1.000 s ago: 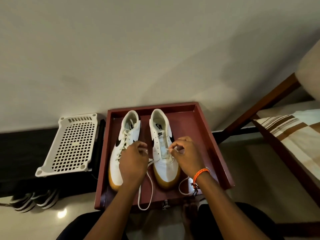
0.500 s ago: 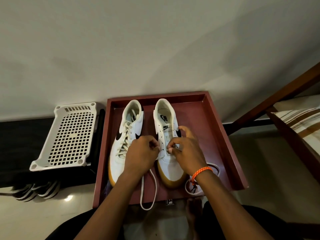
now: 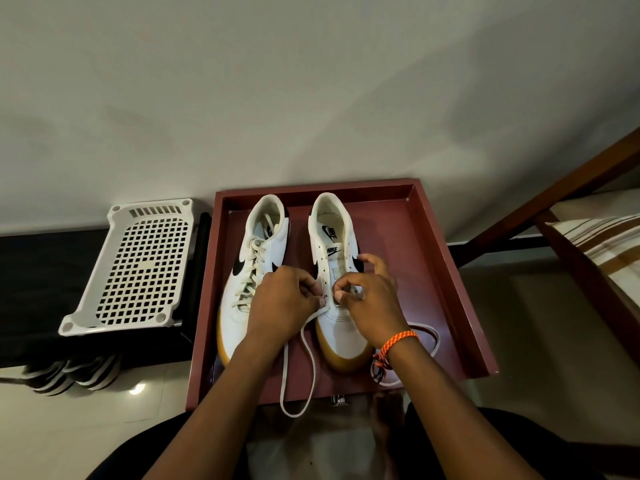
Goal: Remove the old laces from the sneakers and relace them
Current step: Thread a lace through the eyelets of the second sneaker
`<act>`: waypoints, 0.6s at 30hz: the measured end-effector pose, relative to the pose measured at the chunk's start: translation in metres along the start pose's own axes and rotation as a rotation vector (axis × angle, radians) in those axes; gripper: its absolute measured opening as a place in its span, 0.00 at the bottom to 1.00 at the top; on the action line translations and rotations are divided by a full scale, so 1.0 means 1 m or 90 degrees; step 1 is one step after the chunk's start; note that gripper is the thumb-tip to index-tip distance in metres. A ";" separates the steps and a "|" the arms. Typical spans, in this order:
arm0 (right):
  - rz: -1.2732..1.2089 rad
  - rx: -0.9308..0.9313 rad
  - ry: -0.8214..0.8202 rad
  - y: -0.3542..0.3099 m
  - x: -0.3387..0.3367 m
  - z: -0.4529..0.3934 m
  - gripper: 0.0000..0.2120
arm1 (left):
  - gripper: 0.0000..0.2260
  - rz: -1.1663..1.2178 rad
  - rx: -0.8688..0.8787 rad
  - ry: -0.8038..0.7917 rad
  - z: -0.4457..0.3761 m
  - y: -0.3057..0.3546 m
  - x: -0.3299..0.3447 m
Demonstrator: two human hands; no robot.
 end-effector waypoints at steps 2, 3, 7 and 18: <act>0.010 0.004 -0.003 0.000 -0.001 0.001 0.09 | 0.08 0.003 0.001 -0.001 0.000 0.000 0.000; 0.017 0.004 -0.006 -0.001 -0.001 0.001 0.08 | 0.08 0.002 0.003 -0.002 0.000 0.001 0.000; 0.052 0.007 -0.014 0.000 0.003 0.002 0.07 | 0.08 -0.007 0.013 0.002 0.001 0.003 0.000; 0.328 -0.123 -0.079 -0.015 -0.004 0.006 0.07 | 0.11 -0.113 0.087 -0.027 0.003 0.009 0.002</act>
Point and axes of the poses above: each hand's wrist, its own z-axis away from the middle knuckle, its own x-axis out of the palm, y = z × x, the point moved 4 cm from there along -z, towards the middle knuckle, and after that the axes turned 5 degrees about y, right-handed, at the moved point
